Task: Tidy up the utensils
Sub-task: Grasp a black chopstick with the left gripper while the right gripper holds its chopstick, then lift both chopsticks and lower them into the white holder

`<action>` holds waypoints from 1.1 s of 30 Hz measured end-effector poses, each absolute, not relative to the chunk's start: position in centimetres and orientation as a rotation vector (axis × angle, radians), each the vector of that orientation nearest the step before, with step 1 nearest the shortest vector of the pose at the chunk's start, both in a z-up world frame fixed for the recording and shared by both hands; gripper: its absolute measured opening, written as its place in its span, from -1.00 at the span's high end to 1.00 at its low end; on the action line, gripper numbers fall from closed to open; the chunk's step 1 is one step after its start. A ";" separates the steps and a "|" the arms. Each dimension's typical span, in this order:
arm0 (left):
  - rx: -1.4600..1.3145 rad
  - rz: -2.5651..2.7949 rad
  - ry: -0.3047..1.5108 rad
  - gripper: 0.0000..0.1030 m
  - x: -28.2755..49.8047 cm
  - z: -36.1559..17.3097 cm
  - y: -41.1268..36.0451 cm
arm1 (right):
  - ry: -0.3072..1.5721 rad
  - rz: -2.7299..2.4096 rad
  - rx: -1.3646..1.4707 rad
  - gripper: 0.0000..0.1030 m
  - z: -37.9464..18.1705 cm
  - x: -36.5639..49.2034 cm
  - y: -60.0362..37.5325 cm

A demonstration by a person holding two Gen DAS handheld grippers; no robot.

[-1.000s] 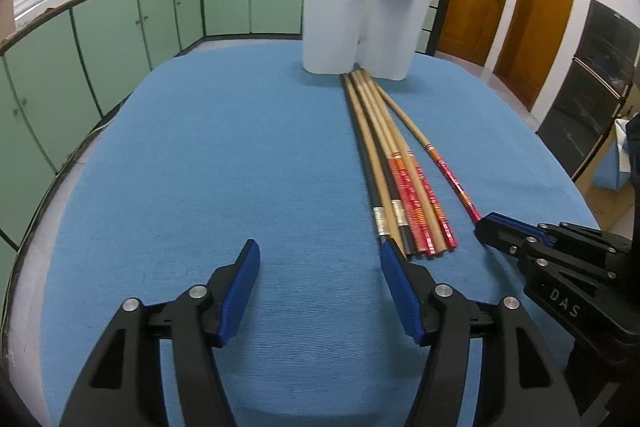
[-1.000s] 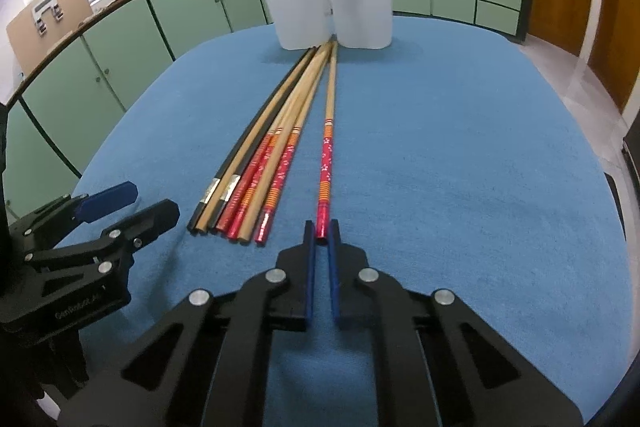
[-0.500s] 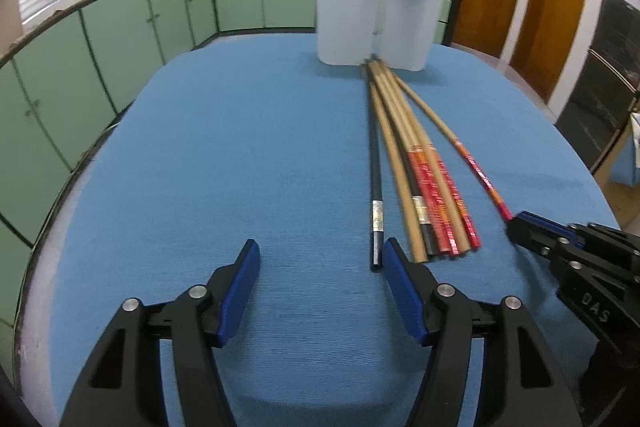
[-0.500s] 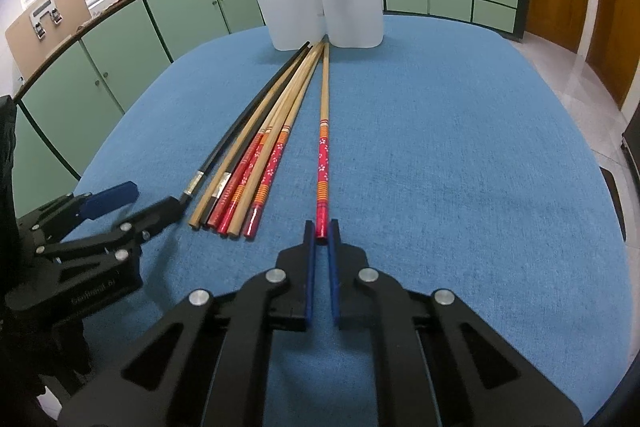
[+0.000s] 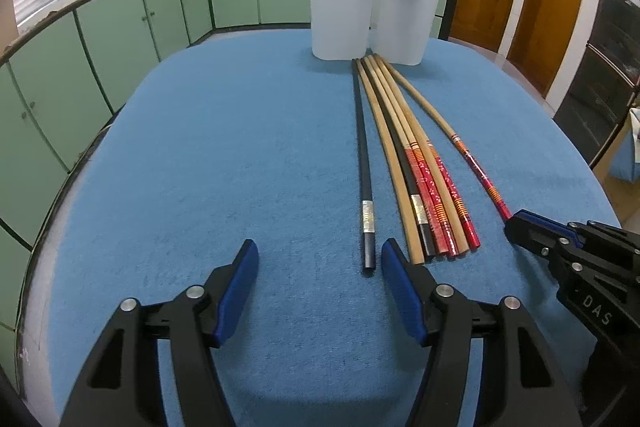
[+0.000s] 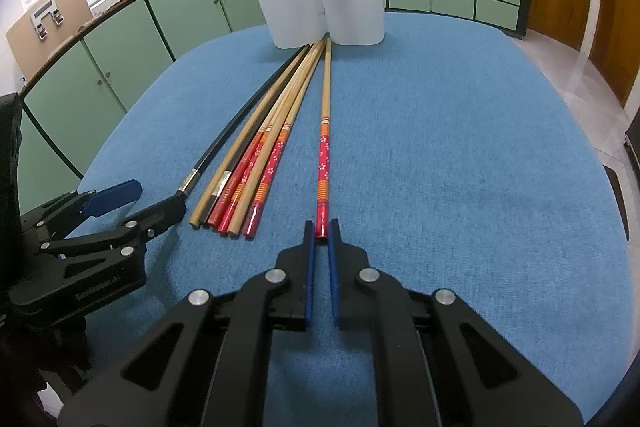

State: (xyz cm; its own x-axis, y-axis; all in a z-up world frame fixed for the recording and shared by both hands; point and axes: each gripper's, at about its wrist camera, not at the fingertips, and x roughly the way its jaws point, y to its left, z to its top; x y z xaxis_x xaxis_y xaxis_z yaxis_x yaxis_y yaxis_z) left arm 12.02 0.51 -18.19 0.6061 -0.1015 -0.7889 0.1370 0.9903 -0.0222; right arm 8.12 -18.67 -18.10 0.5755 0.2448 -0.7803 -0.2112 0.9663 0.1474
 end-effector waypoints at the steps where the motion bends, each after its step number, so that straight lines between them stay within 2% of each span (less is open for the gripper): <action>1: 0.043 -0.137 0.909 -0.16 12.0 -18.2 0.4 | 0.920 0.268 0.037 0.86 -18.1 8.2 -18.7; 2: 0.044 -0.134 0.907 -0.11 12.0 -18.2 0.3 | 0.921 0.269 0.037 0.86 -18.2 8.2 -18.7; 5: 0.037 -0.152 0.902 0.24 11.9 -18.1 0.0 | 0.919 0.267 0.033 0.88 -18.2 8.2 -18.7; 7: 0.028 -0.171 0.901 0.56 11.8 -18.1 -0.4 | 0.918 0.267 0.037 0.89 -18.2 8.2 -18.7; 11: 0.017 -0.185 0.900 0.87 11.7 -18.1 -0.9 | 0.915 0.271 0.048 0.89 -18.2 8.2 -18.8; 19: 0.024 -0.187 0.860 0.87 10.9 -16.3 -0.6 | 0.871 0.266 0.049 0.90 -16.7 7.1 -19.6; 33: 0.000 -0.207 0.632 0.87 9.0 -6.6 0.9 | 0.699 0.291 0.096 0.90 -7.7 6.2 -21.9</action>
